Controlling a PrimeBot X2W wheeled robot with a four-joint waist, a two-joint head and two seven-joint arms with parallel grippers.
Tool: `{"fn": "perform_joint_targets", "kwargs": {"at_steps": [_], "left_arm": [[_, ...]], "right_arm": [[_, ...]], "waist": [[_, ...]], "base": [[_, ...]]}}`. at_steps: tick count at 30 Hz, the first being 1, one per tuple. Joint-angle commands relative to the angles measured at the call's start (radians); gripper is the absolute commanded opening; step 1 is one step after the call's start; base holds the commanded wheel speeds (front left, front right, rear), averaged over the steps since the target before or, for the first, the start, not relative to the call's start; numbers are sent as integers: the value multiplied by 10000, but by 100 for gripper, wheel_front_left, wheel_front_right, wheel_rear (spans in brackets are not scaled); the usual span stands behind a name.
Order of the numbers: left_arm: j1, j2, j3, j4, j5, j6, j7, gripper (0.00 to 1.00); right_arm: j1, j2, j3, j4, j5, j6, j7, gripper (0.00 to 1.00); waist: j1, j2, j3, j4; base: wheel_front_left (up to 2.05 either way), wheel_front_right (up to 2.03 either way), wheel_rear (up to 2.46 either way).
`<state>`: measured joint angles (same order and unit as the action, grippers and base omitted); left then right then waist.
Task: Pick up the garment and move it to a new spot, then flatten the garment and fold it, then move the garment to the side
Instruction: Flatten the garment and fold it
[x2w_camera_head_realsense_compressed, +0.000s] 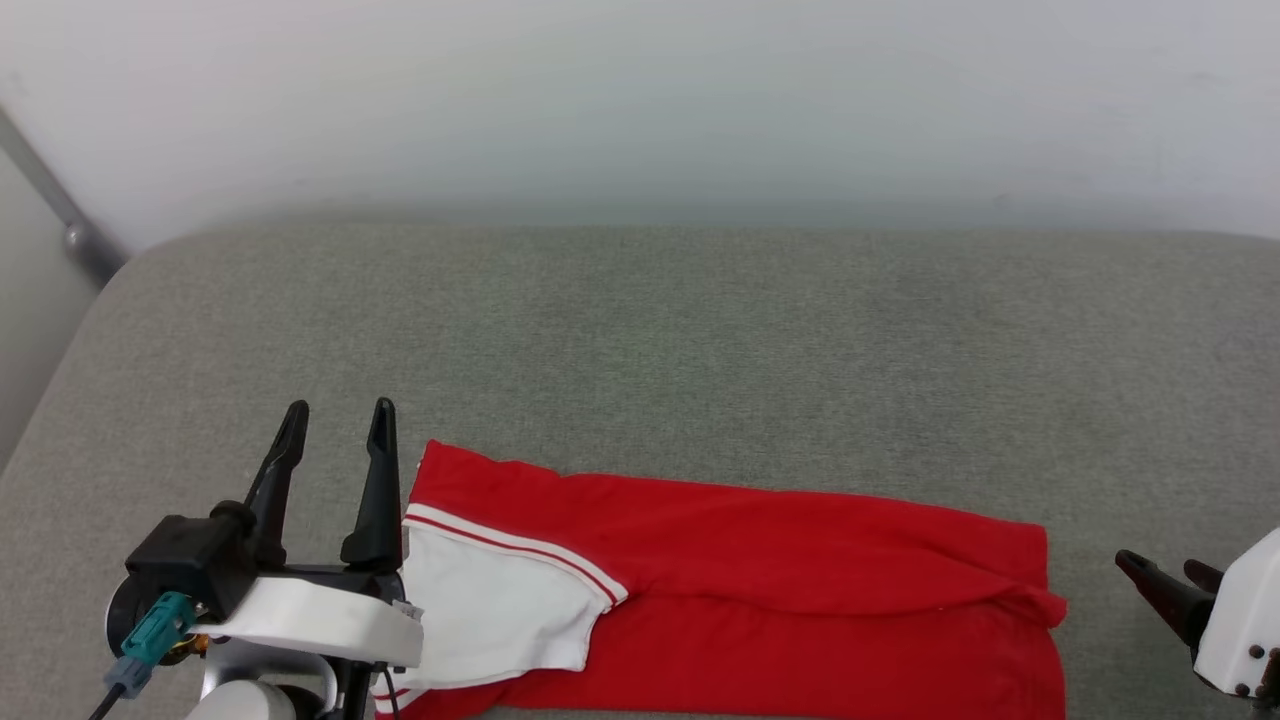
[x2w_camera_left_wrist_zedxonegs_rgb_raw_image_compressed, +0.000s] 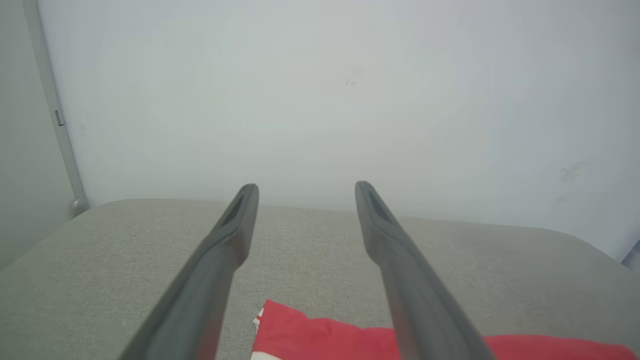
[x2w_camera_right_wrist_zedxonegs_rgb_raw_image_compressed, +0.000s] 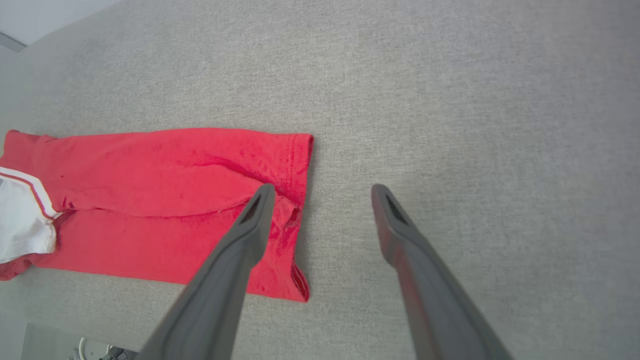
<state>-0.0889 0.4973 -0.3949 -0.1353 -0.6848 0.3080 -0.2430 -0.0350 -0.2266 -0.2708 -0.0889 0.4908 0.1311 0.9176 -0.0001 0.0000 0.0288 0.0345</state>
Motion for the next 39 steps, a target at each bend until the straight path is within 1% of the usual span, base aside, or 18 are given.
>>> {"fn": "perform_joint_targets", "kwargs": {"at_steps": [1,2,4,10,14,16,20,21,22,23,24,32,39], "left_arm": [[-204,-76,-77,-168,337,-24,-97,100],[-292,-135,-135,-296,617,-27,-156,100],[-370,-190,-182,-374,801,-38,-162,100],[-489,-357,-272,-423,1019,-121,-193,100],[-575,-439,-293,-350,1054,-157,-204,100],[-577,-474,-294,-311,1071,-174,-208,100],[-637,-470,-405,-255,1131,-266,-200,100],[-647,-473,-431,-231,1160,-278,-197,100],[-664,-474,-450,-210,1186,-293,-197,100],[-686,-471,-465,-174,1200,-295,-190,100],[-715,-464,-480,-158,1208,-293,-179,100],[-750,-475,-552,-47,1191,-242,-118,100],[-444,-390,-592,7,1173,-95,-31,100]], "right_arm": [[-197,139,-46,183,-66,-6,131,100],[-343,266,-42,382,-90,-6,225,100],[-541,471,-72,663,-53,-6,296,100],[-880,828,-123,1650,-172,-6,418,100],[-691,1003,76,2246,-128,-6,661,100],[-482,1163,178,2560,-76,-6,835,100],[-273,1257,370,2929,-78,-11,1008,100],[-286,1262,413,3017,-100,-12,1047,91],[-322,1265,438,3082,-66,-12,1057,71],[-378,1276,470,3120,-20,-11,1045,18],[-471,1265,499,3149,0,-11,1037,0],[-1190,977,663,3188,271,-8,730,0],[-1535,467,880,2763,671,-8,410,0]], "waist": [[1,0,381,420],[1,0,604,604],[1,0,830,781],[1,0,1300,1134],[1,0,1442,1205],[1,0,1454,1176],[1,0,1492,1062],[1,0,1492,1031],[1,0,1497,1003],[1,0,1497,976],[1,0,1496,952],[1,0,1376,866],[1,0,1057,774]], "base": [[0,0,0],[0,0,0],[0,0,0],[0,0,0],[0,0,0],[0,0,0],[0,0,0],[0,0,0],[0,0,0],[0,0,0],[0,0,0],[0,0,0],[0,0,0]]}}
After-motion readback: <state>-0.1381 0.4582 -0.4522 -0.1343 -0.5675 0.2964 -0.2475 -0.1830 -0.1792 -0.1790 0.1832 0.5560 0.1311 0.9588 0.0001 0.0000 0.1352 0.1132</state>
